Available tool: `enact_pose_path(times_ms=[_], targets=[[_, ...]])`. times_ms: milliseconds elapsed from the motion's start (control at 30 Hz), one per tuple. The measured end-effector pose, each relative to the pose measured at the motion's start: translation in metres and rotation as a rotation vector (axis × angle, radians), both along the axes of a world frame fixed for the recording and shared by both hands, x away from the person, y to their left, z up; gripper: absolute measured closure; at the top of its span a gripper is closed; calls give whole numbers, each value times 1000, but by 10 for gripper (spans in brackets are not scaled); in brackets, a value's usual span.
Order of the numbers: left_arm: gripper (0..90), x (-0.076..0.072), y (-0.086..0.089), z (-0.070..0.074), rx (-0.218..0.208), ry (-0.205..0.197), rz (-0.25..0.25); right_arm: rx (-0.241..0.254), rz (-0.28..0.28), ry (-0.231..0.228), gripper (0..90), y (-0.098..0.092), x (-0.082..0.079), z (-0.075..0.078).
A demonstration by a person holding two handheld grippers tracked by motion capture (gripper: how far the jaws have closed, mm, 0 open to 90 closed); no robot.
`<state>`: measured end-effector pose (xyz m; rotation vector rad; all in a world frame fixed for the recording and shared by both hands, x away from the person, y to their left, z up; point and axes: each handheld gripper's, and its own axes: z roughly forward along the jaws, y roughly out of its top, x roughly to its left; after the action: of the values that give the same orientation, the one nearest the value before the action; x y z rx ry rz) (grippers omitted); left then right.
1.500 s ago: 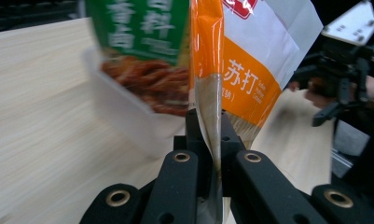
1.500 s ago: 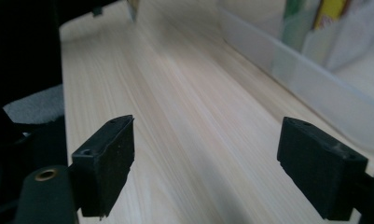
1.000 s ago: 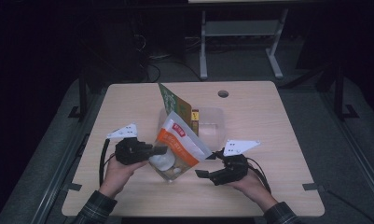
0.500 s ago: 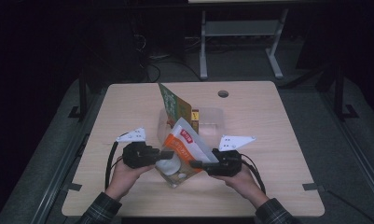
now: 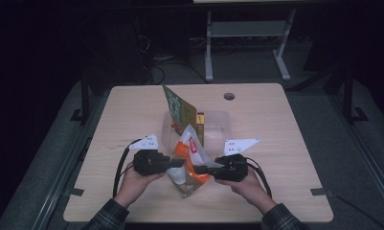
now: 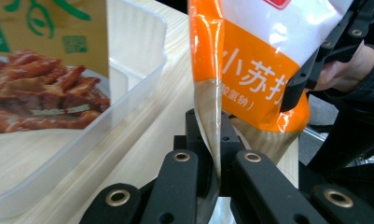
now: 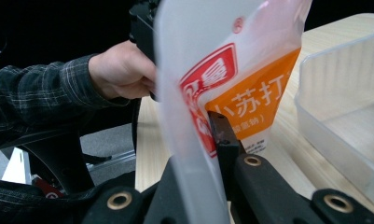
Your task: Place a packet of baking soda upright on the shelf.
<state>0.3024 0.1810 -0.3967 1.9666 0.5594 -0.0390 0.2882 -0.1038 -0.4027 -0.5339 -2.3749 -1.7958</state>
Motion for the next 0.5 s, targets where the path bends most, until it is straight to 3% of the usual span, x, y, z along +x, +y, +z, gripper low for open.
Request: enact_pose_path(times_ms=[67, 300, 500], targets=[[873, 0, 1, 0, -18, -2, 1, 3, -5, -2, 900, -4, 1, 2], [731, -3, -3, 1, 23, -34, 2, 53, 4, -6, 900, -17, -2, 12], [525, -2, -1, 0, 44, -30, 25, 11, 19, -44, 900, -23, -6, 20]])
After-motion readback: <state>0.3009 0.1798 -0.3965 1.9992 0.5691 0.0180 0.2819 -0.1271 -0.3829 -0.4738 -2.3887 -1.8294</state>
